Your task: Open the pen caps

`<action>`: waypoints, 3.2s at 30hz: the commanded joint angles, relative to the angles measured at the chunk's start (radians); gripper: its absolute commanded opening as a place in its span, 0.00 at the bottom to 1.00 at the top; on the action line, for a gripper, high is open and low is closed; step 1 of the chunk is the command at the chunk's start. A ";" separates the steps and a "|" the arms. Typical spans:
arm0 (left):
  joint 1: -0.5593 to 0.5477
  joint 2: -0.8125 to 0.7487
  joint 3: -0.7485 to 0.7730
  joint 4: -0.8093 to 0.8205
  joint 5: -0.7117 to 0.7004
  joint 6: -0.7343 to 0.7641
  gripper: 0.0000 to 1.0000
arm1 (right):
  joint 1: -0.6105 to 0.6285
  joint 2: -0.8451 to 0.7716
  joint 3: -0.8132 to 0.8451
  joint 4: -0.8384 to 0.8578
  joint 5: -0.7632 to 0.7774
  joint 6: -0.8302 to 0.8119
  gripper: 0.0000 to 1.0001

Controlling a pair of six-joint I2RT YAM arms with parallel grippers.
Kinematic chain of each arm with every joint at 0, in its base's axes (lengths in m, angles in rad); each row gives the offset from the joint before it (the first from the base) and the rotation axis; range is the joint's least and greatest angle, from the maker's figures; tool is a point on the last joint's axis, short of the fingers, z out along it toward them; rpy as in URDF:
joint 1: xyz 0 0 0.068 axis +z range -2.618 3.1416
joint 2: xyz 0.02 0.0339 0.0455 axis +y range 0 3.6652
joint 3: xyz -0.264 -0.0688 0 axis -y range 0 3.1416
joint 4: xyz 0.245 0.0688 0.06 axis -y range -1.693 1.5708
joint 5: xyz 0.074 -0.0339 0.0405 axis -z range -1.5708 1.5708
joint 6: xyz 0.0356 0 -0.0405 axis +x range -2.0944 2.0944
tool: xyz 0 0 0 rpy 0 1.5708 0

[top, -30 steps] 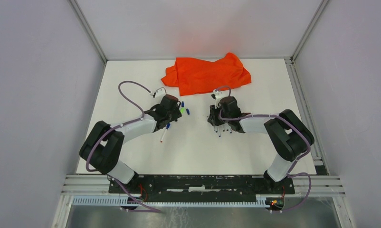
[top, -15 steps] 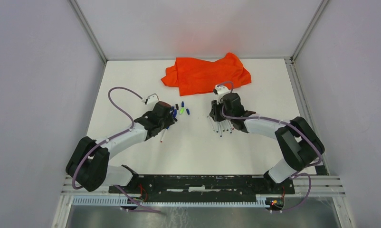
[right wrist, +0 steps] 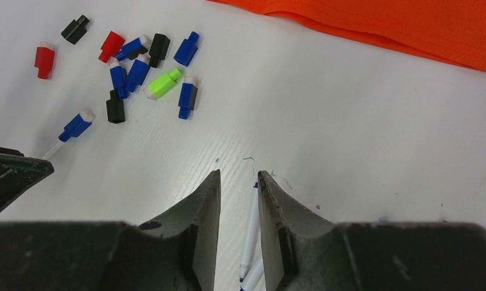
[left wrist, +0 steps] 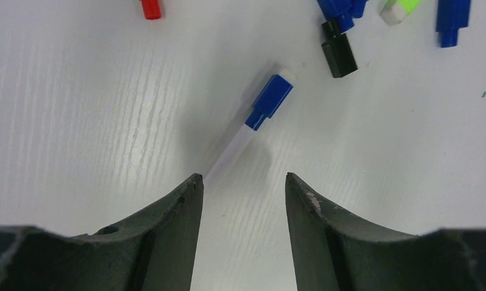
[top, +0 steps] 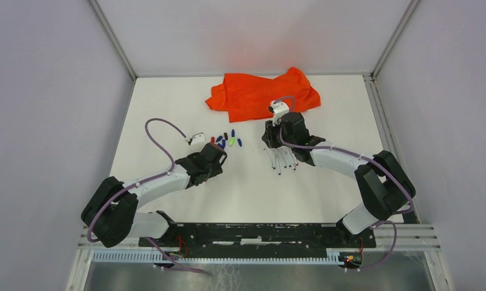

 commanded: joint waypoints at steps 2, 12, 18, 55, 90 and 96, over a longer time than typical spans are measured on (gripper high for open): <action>-0.019 -0.003 -0.036 -0.018 -0.072 -0.070 0.58 | 0.004 -0.035 0.037 -0.007 0.009 -0.009 0.34; -0.022 0.064 -0.050 0.013 -0.080 -0.075 0.56 | 0.004 -0.072 0.021 -0.012 0.019 -0.008 0.35; -0.026 0.080 -0.069 0.024 -0.081 -0.083 0.55 | 0.005 -0.089 0.001 -0.008 0.024 -0.005 0.35; -0.058 -0.185 -0.280 0.483 0.143 0.156 0.02 | 0.004 -0.056 -0.040 0.141 -0.269 0.074 0.36; -0.077 -0.263 -0.365 0.830 0.258 0.275 0.02 | 0.041 0.175 -0.083 0.624 -0.512 0.477 0.49; -0.098 -0.222 -0.358 0.854 0.248 0.274 0.02 | 0.049 0.194 -0.060 0.626 -0.508 0.486 0.50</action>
